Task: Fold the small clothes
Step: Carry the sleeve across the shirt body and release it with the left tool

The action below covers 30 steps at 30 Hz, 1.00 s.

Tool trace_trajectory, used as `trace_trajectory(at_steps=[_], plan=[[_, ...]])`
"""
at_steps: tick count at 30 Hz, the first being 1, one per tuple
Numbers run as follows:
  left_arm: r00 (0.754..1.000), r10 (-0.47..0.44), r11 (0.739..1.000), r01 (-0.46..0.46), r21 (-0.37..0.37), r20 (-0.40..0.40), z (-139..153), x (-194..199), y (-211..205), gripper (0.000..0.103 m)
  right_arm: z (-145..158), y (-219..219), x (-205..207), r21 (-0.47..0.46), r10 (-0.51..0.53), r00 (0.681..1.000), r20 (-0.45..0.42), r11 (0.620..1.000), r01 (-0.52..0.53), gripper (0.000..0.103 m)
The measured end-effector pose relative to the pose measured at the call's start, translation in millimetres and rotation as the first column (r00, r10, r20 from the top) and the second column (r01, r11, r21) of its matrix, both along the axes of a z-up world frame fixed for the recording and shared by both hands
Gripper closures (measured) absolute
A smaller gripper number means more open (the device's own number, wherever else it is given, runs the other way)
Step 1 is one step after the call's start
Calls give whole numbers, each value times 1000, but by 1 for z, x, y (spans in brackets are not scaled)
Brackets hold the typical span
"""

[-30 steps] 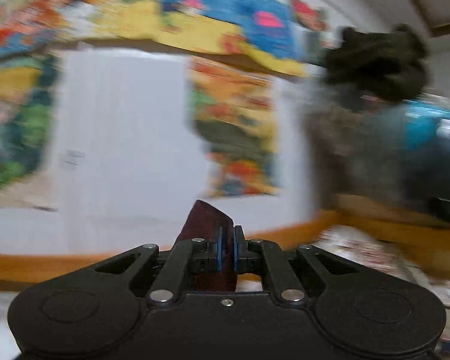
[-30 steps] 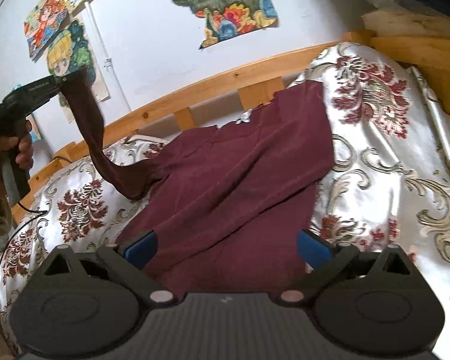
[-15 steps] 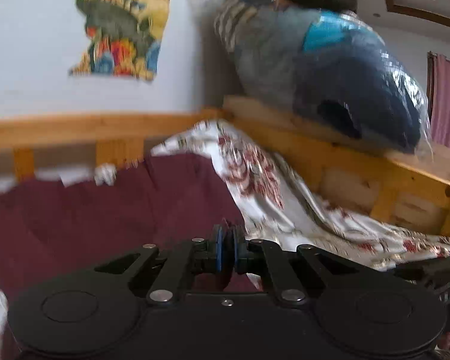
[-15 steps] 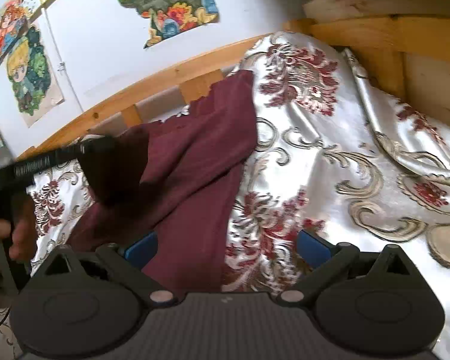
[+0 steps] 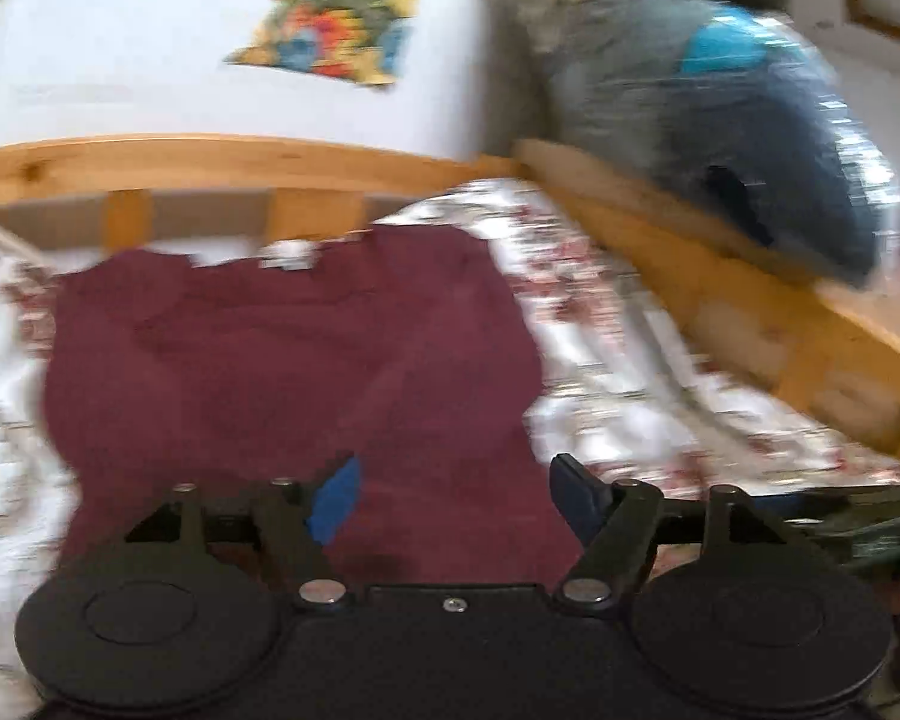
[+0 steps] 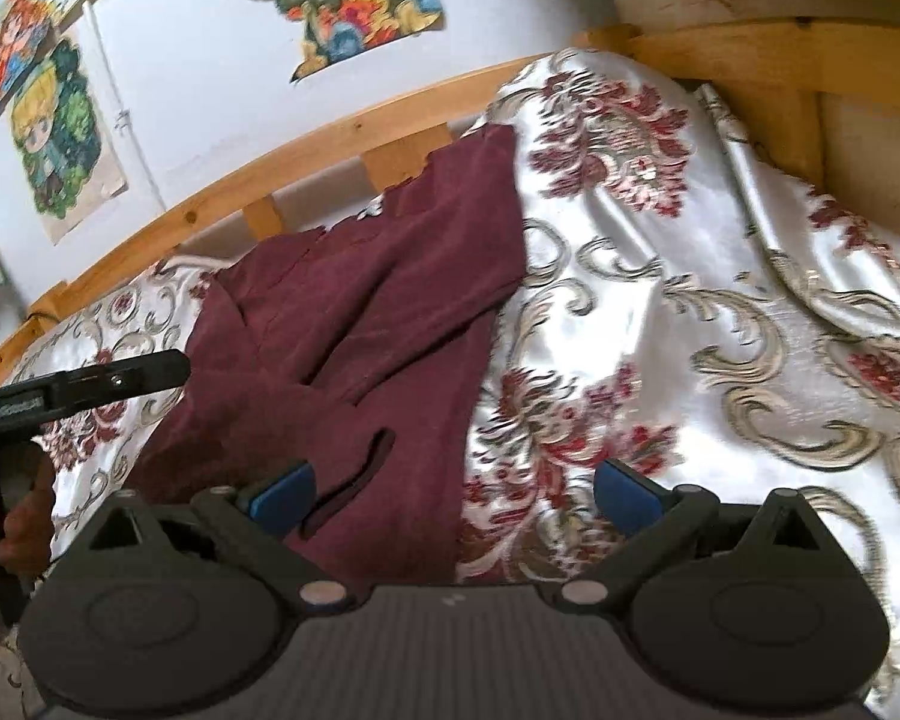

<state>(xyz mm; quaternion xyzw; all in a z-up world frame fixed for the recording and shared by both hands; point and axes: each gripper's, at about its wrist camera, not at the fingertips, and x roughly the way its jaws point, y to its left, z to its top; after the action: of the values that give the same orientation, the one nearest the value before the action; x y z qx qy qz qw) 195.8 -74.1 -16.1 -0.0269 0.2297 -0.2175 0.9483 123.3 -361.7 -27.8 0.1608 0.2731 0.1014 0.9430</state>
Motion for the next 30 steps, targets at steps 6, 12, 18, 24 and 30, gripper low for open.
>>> trace_trajectory(at_steps=[6,12,18,24,30], plan=[[916,400,912,-394,112,-35,-9,45,72,32,-3,25,1,-60,70,998,-6,996,-70,0],[852,504,864,-495,92,-143,-19,109,135,55,-8,40,-2,-103,118,993,-29,987,-121,0],[845,432,882,-469,-49,-316,-34,144,164,62,-16,41,2,-99,132,989,-65,986,-138,0],[817,522,846,-532,31,-244,-25,147,156,101,-15,41,2,-89,138,988,-65,986,-144,0],[802,548,835,-542,97,-239,-24,150,151,89,-15,48,1,-96,151,986,-66,983,-157,0]])
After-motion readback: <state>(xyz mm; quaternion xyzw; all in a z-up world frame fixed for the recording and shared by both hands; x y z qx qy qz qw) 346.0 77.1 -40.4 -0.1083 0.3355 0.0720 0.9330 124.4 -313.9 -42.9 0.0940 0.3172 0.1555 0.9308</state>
